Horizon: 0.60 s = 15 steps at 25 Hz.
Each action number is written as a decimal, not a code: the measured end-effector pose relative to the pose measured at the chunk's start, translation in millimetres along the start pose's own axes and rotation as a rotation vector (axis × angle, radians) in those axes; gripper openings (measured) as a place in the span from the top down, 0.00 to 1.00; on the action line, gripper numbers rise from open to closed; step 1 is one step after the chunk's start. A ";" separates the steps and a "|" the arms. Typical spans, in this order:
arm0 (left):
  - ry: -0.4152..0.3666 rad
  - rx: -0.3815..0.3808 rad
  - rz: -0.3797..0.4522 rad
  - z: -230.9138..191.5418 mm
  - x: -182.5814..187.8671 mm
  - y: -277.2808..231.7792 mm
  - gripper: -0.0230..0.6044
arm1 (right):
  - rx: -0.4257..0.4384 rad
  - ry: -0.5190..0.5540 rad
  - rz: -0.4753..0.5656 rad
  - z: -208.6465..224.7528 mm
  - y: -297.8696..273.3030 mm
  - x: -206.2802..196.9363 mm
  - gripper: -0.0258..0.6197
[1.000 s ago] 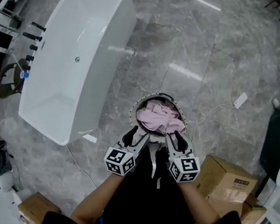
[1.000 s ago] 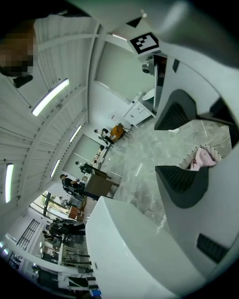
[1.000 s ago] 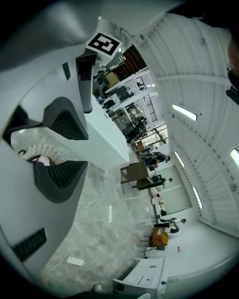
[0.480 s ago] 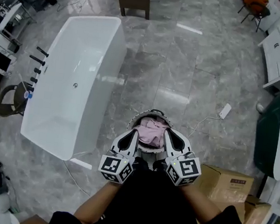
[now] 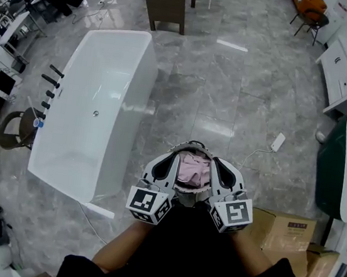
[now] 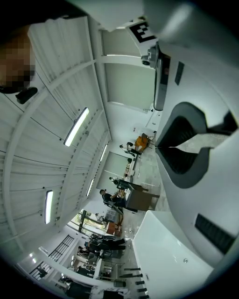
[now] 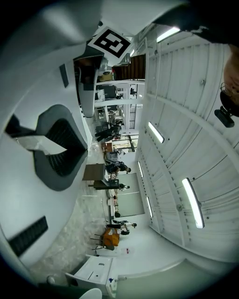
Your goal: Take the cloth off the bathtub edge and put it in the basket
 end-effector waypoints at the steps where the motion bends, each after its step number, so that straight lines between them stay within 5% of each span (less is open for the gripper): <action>1: 0.007 -0.010 0.002 0.9 1.5 0.2 0.94 | -0.007 0.007 0.006 -1.8 0.7 3.5 0.91; 15: -0.082 -0.044 0.037 3.6 13.1 3.5 0.94 | -0.108 0.012 0.072 -2.9 -2.0 28.4 0.91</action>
Point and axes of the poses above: the fingertips, and each gripper's own axes: y backward along the fingers, z to its right, x out of its top, the point moved 1 cm from there along y, backward along the fingers, and after that the axes turned 12 degrees about -z, right-handed, at the moved point
